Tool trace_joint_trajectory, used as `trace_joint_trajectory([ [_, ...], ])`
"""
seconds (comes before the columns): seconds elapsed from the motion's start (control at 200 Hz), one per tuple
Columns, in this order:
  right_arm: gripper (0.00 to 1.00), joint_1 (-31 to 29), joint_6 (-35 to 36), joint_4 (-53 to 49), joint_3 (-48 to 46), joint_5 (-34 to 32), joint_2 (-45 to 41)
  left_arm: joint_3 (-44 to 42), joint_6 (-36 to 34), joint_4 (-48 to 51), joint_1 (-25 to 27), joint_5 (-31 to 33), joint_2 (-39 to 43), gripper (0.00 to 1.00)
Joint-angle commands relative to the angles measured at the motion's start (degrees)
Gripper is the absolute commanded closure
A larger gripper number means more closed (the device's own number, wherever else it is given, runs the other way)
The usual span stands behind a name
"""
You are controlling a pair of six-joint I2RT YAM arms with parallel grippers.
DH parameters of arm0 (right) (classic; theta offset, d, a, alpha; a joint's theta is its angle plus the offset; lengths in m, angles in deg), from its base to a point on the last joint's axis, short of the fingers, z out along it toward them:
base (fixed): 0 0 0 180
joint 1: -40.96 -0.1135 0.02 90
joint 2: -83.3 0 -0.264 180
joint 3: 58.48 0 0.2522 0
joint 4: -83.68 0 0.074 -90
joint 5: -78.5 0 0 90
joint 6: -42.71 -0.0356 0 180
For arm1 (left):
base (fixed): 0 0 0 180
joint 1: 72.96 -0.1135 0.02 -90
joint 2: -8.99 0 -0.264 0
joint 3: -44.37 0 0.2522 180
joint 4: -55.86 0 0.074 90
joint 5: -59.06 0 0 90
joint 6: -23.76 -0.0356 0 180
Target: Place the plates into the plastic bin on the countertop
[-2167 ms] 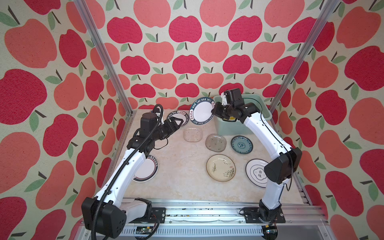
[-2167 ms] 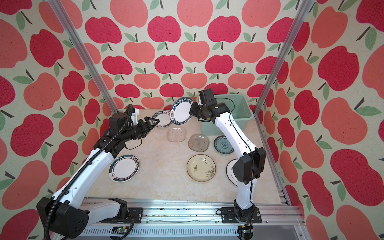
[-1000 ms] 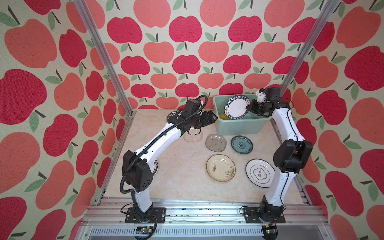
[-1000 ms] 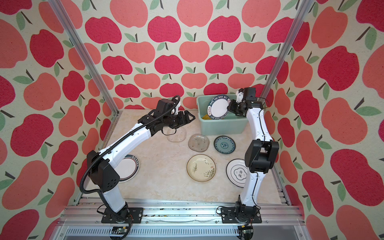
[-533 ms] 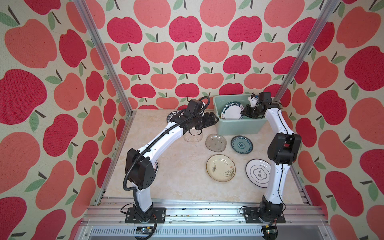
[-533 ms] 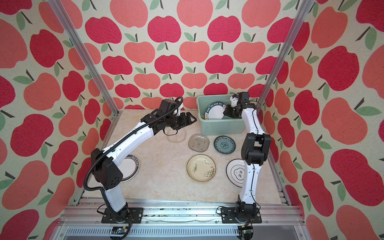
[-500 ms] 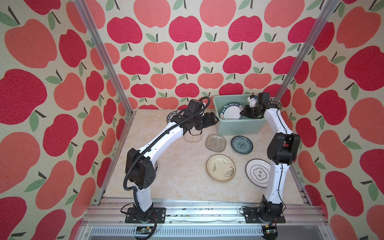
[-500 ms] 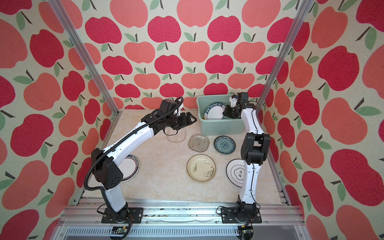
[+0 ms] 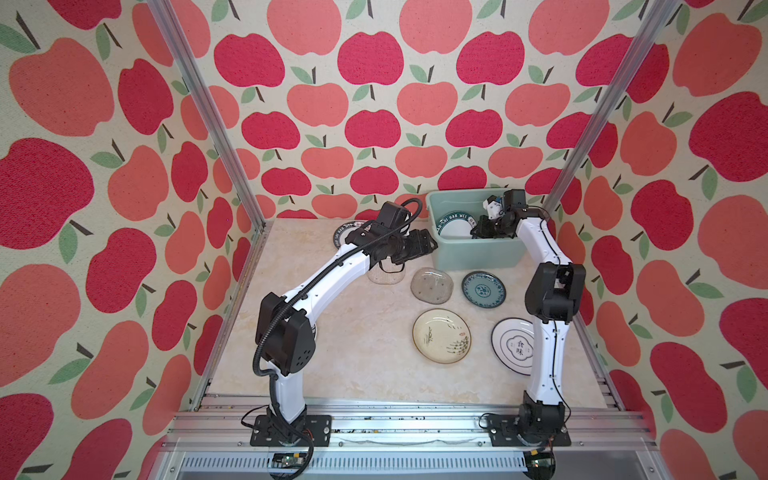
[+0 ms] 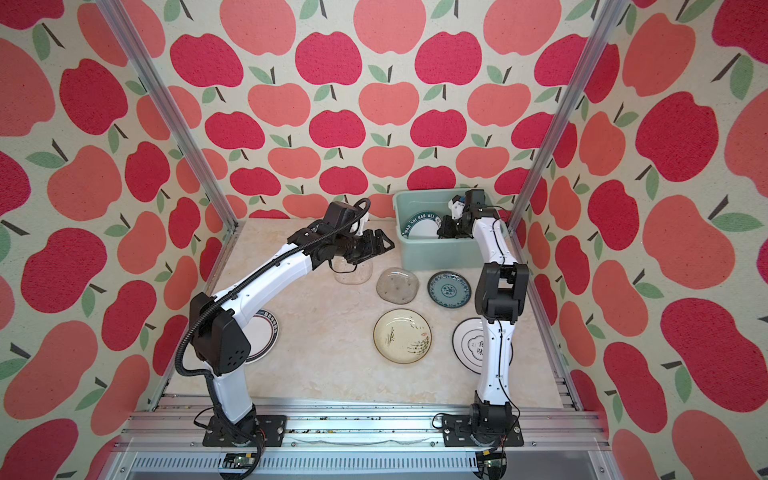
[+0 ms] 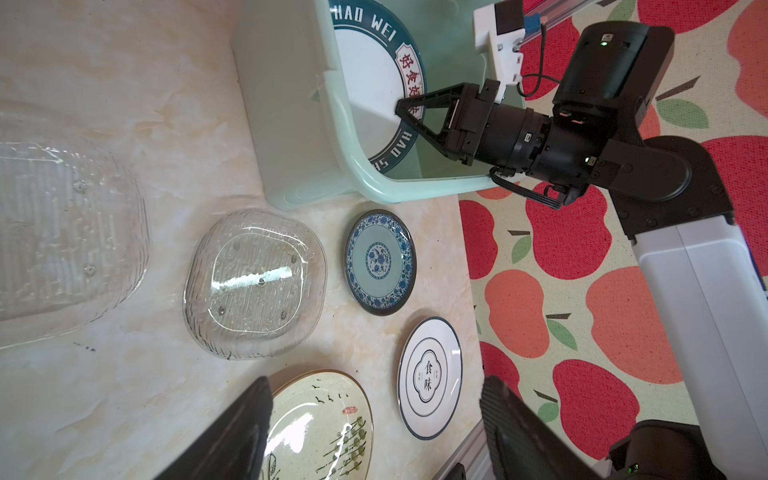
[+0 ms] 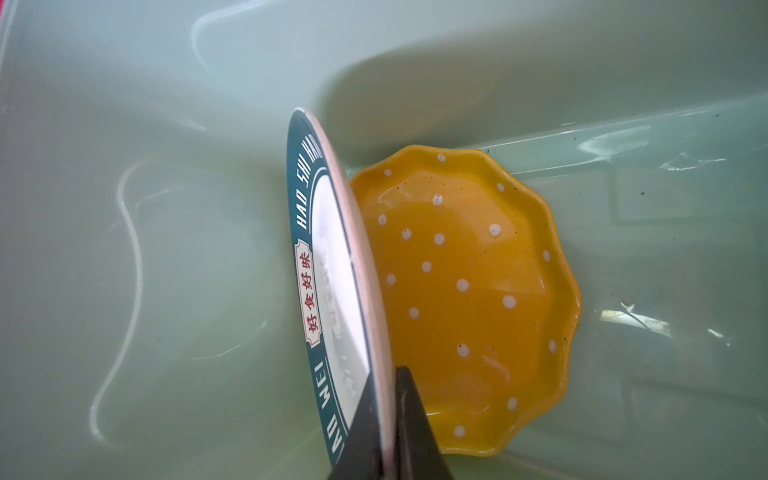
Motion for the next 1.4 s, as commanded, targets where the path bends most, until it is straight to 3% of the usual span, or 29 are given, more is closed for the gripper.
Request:
trace_joint_trajectory([
  [0.0, 0.89, 0.24, 1.85, -1.44, 1.48, -0.45, 2.15, 2.01, -1.34, 1.47, -0.2, -1.1, -1.28, 0.19],
  [0.865, 0.71, 0.03, 2.1, 0.22, 3.28, -5.67, 8.48, 2.34, -1.28, 3.33, -1.02, -1.03, -3.04, 0.19],
  [1.391, 0.4, -0.43, 5.56, -1.16, 3.15, -12.2, 8.58, 2.28, -2.26, 3.92, -2.84, 0.16, -2.6, 0.18],
])
